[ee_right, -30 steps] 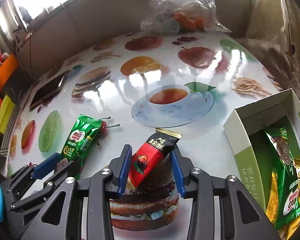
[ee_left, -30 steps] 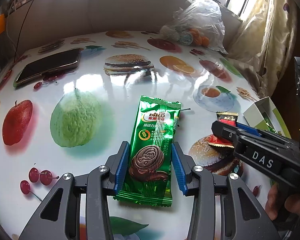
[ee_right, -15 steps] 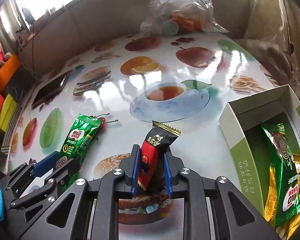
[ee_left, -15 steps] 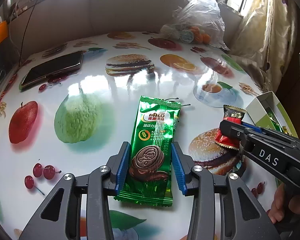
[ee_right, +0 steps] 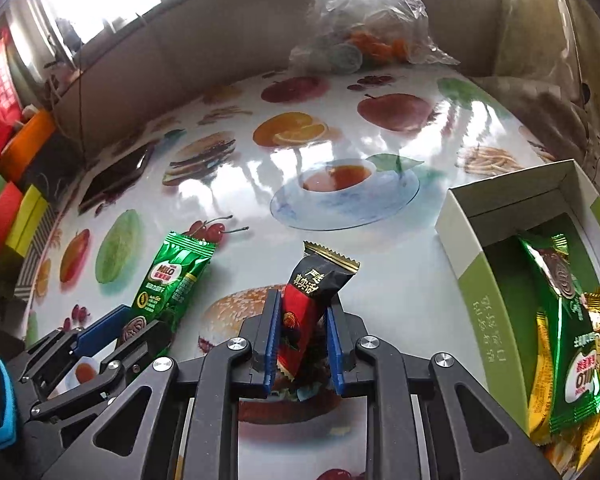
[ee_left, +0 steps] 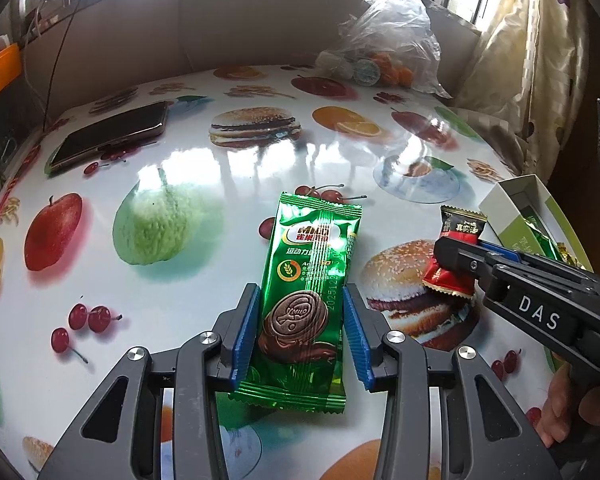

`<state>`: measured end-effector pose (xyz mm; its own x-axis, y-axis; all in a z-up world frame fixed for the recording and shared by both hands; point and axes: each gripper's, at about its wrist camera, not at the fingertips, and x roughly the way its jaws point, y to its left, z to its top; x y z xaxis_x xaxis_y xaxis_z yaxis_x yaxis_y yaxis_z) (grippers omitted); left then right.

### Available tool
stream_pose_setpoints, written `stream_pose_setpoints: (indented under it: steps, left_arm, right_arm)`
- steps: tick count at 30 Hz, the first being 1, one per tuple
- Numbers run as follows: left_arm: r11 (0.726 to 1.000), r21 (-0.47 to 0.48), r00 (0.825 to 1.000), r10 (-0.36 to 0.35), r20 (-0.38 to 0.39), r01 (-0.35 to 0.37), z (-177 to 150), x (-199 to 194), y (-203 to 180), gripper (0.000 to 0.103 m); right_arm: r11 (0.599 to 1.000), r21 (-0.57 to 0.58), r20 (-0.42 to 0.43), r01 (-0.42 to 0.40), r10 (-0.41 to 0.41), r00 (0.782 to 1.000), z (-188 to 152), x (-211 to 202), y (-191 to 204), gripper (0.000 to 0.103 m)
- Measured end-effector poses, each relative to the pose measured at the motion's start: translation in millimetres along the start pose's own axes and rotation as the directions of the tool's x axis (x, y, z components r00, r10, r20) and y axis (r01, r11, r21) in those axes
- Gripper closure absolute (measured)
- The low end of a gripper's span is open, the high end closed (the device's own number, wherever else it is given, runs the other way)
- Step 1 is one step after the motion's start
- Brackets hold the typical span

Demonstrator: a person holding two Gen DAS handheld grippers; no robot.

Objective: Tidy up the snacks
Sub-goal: 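Carry MILO packet and red packet over the box with both tools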

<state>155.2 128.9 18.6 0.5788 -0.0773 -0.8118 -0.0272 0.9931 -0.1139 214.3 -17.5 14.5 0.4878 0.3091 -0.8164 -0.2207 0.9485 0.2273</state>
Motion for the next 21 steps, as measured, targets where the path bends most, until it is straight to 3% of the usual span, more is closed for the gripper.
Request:
stream_pose_setpoints:
  steps: [21]
  left_arm:
    - [0.999, 0.040, 0.997, -0.031, 0.073, 0.028, -2, -46, -27, 0.061]
  right_arm:
    - [1.000, 0.003, 0.066, -0.025, 0.024, 0.998, -14, -56, -9, 0.083]
